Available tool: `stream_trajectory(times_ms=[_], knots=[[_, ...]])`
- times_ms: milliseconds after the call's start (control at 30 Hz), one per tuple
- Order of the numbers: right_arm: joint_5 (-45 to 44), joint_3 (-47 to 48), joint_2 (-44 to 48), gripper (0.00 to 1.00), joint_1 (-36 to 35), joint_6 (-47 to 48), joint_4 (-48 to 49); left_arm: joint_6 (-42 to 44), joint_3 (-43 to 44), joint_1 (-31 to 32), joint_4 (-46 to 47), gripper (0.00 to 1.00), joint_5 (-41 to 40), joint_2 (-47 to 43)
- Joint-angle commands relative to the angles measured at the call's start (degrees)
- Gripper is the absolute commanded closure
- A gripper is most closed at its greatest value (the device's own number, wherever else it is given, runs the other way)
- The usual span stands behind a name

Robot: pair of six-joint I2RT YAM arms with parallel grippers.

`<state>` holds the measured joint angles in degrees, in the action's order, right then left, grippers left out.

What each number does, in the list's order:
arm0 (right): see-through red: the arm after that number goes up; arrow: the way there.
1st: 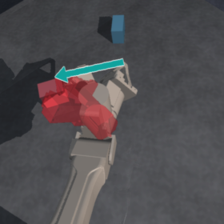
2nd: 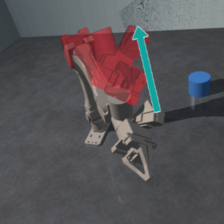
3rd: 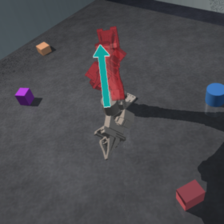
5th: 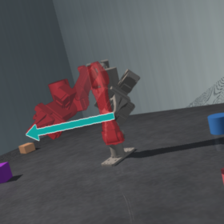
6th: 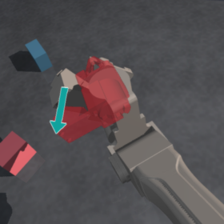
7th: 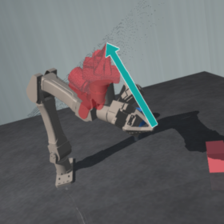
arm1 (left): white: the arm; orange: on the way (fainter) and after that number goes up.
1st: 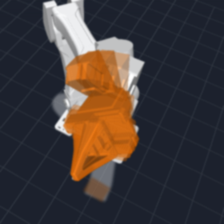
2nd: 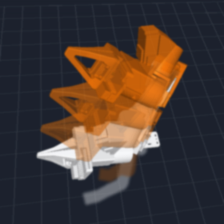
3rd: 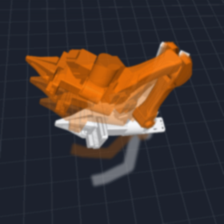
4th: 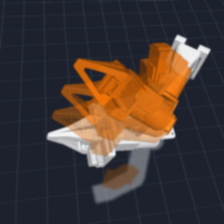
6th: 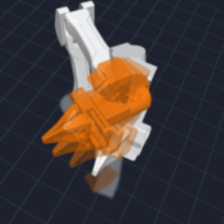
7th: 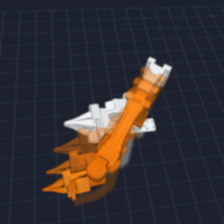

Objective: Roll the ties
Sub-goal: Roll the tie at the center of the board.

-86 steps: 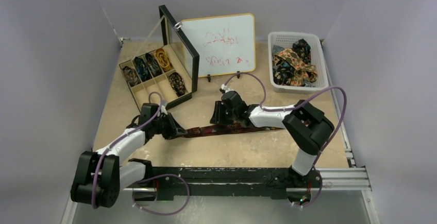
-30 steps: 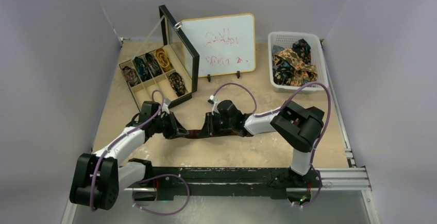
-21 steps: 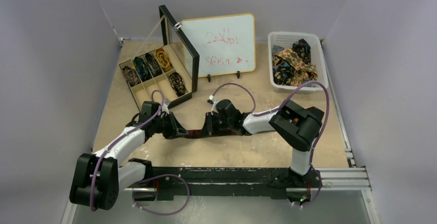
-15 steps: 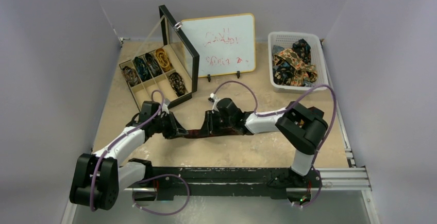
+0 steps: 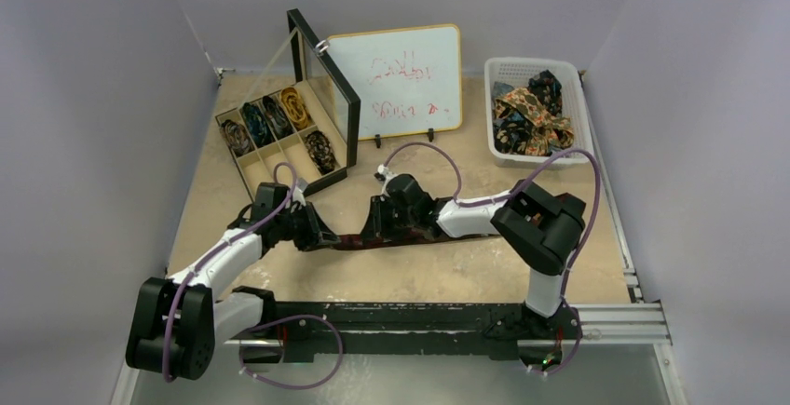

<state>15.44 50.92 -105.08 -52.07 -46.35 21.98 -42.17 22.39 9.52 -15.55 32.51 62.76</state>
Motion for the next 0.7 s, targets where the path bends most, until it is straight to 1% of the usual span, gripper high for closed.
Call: stream_trajectory(times_ms=[0,167,233,333,400,500,600,667], knots=[[-1.8,0.8,-0.1,0.80,-0.3,1.1,-0.9,1.3,2.1,0.2,0.6,1.00,-0.4,-0.6],[-3.1,0.0,-0.5,0.80,-0.3,1.3,-1.2,1.2,2.3,0.2,0.4,1.00,-0.5,-0.6],[-3.8,-0.1,-0.7,0.77,-0.4,1.3,-1.4,1.2,2.2,0.2,0.4,1.00,-0.5,-0.6],[-4.3,-0.2,-0.6,0.76,-0.6,1.6,-1.1,1.2,2.1,0.2,0.6,1.00,-0.4,-0.5],[-5.3,0.4,-1.3,0.76,-0.8,2.4,-1.8,1.2,2.3,0.2,0.6,1.00,-0.3,-0.5],[-5.8,0.6,-3.1,0.80,-0.9,2.8,-2.4,0.7,2.2,0.2,0.6,1.00,-0.3,-0.5],[-5.3,-1.2,-3.4,0.82,-1.1,2.4,-0.2,-0.5,1.9,0.2,1.0,0.94,-0.4,-0.8],[-5.2,-2.2,-3.5,0.83,-1.1,1.8,0.3,-1.4,1.5,0.2,1.1,0.87,-0.3,-0.9]])
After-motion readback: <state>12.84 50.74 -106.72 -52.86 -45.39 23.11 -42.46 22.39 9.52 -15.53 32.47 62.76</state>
